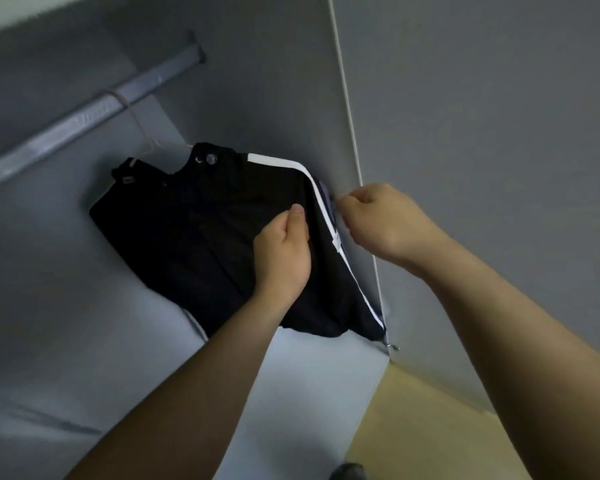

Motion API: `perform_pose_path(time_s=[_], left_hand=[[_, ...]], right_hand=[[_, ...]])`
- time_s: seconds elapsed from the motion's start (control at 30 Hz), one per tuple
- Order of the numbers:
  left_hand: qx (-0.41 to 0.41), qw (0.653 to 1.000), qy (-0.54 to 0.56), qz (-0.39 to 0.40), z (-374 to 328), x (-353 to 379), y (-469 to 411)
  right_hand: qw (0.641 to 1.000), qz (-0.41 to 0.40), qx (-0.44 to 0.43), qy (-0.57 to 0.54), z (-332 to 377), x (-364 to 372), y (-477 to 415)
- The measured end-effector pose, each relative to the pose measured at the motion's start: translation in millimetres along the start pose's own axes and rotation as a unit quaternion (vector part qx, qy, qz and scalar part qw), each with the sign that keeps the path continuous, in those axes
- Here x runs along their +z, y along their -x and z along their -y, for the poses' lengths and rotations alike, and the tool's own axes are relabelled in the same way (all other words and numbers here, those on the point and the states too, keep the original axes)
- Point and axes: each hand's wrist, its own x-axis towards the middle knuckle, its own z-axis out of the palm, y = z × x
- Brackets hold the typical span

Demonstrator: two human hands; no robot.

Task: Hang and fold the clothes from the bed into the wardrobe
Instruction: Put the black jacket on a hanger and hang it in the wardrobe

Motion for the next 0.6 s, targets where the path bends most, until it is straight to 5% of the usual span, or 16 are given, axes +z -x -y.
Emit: perform_pose_path(time_s=[0.23,0.4,0.5,0.6], left_hand=[[-0.149,0.986,-0.058,-0.045,-13.0,-49.9,67.0],[-0.152,0.966,-0.159,-0.135,-5.0,-114.5,92.9],[-0.084,0.918,-0.247,-0.299,0.7,-157.6,97.5],[-0.154,0.839,-0.176,-0.491,14.3,-210.5,87.6]], right_hand=[[0.993,0.107,-0.011,0.041,16.9,21.2,39.2],[0.981,0.18,-0.053,0.041,53.1,56.4,60.6],[0.974,0.207,-0.076,0.046,76.4,81.7,65.3],[0.963,0.237,-0.112,0.067,99.2,105.6,69.5]])
